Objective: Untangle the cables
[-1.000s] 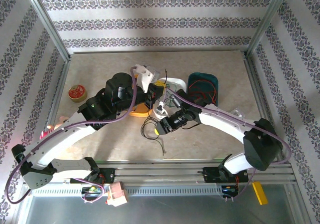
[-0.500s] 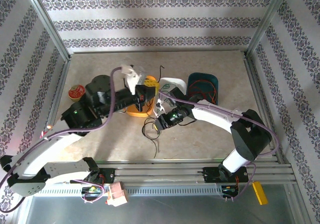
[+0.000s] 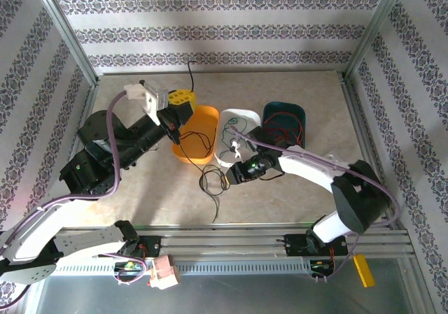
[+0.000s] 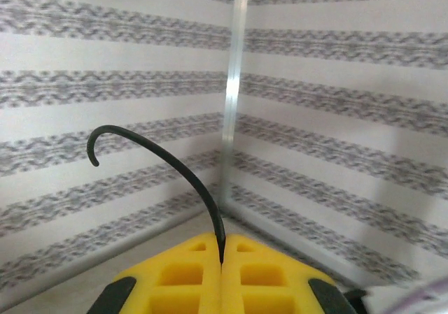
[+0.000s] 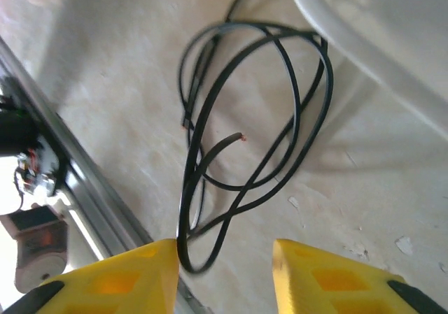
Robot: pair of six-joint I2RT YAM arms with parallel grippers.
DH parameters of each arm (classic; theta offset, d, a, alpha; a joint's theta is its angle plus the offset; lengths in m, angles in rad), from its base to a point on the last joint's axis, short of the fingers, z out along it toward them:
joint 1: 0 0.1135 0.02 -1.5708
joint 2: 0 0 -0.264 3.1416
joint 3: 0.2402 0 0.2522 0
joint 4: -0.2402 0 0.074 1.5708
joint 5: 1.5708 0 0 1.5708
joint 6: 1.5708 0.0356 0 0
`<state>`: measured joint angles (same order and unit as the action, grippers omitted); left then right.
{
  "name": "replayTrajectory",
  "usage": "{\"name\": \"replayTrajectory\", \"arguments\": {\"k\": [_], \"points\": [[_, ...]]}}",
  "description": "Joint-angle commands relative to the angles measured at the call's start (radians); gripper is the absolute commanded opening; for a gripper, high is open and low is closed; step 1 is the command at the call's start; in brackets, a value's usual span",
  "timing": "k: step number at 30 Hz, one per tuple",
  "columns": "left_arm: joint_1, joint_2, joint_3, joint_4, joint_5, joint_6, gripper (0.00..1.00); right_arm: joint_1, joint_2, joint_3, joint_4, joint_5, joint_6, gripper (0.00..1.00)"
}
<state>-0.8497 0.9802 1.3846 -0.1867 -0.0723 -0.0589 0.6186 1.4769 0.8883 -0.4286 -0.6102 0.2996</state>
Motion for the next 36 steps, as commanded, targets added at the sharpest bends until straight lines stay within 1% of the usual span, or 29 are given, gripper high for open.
{"name": "replayTrajectory", "arguments": {"k": [1, 2, 4, 6, 7, 9, 11, 13, 15, 16, 20, 21, 26, 30, 33, 36], "points": [[-0.006, 0.039, -0.017, 0.053, -0.205, 0.042, 0.00, -0.016, -0.118, -0.001, 0.069, -0.028, 0.039, 0.43], [-0.005, 0.055, -0.022, 0.061, -0.243, 0.051, 0.00, -0.020, -0.143, 0.002, 0.075, -0.020, 0.044, 0.45], [0.012, 0.087, -0.026, 0.070, -0.278, 0.062, 0.00, -0.026, -0.191, 0.007, 0.089, -0.003, 0.058, 0.48], [0.068, 0.125, -0.024, 0.077, -0.275, 0.035, 0.00, -0.038, -0.231, 0.015, 0.105, 0.020, 0.074, 0.49], [0.106, 0.142, -0.028, 0.087, -0.256, 0.007, 0.00, -0.044, -0.245, 0.017, 0.113, 0.034, 0.082, 0.49], [0.210, 0.183, -0.038, 0.104, -0.168, -0.069, 0.00, -0.056, -0.271, 0.025, 0.123, 0.059, 0.094, 0.49], [0.283, 0.229, -0.050, 0.130, -0.100, -0.119, 0.00, -0.070, -0.285, 0.031, 0.124, 0.074, 0.099, 0.49], [0.334, 0.279, -0.063, 0.149, -0.029, -0.151, 0.00, -0.084, -0.298, 0.029, 0.121, 0.081, 0.103, 0.49], [0.361, 0.324, -0.089, 0.163, 0.017, -0.171, 0.00, -0.094, -0.310, 0.026, 0.106, 0.084, 0.104, 0.49], [0.372, 0.346, -0.109, 0.170, 0.064, -0.181, 0.00, -0.098, -0.320, 0.019, 0.101, 0.085, 0.104, 0.49], [0.376, 0.422, -0.221, 0.216, 0.175, -0.237, 0.00, -0.113, -0.354, -0.013, 0.094, 0.090, 0.105, 0.49], [0.377, 0.441, -0.246, 0.223, 0.185, -0.267, 0.00, -0.115, -0.358, -0.017, 0.090, 0.090, 0.105, 0.49], [0.375, 0.540, -0.350, 0.215, 0.161, -0.372, 0.00, -0.119, -0.350, -0.009, 0.070, 0.093, 0.094, 0.49], [0.375, 0.627, -0.355, 0.214, 0.178, -0.400, 0.00, -0.120, -0.342, 0.003, 0.071, 0.092, 0.088, 0.49], [0.376, 0.696, -0.310, 0.204, 0.218, -0.407, 0.00, -0.122, -0.336, 0.015, 0.064, 0.092, 0.080, 0.49], [0.376, 0.743, -0.279, 0.238, 0.240, -0.419, 0.00, -0.127, -0.338, 0.018, 0.056, 0.100, 0.079, 0.49]]}}
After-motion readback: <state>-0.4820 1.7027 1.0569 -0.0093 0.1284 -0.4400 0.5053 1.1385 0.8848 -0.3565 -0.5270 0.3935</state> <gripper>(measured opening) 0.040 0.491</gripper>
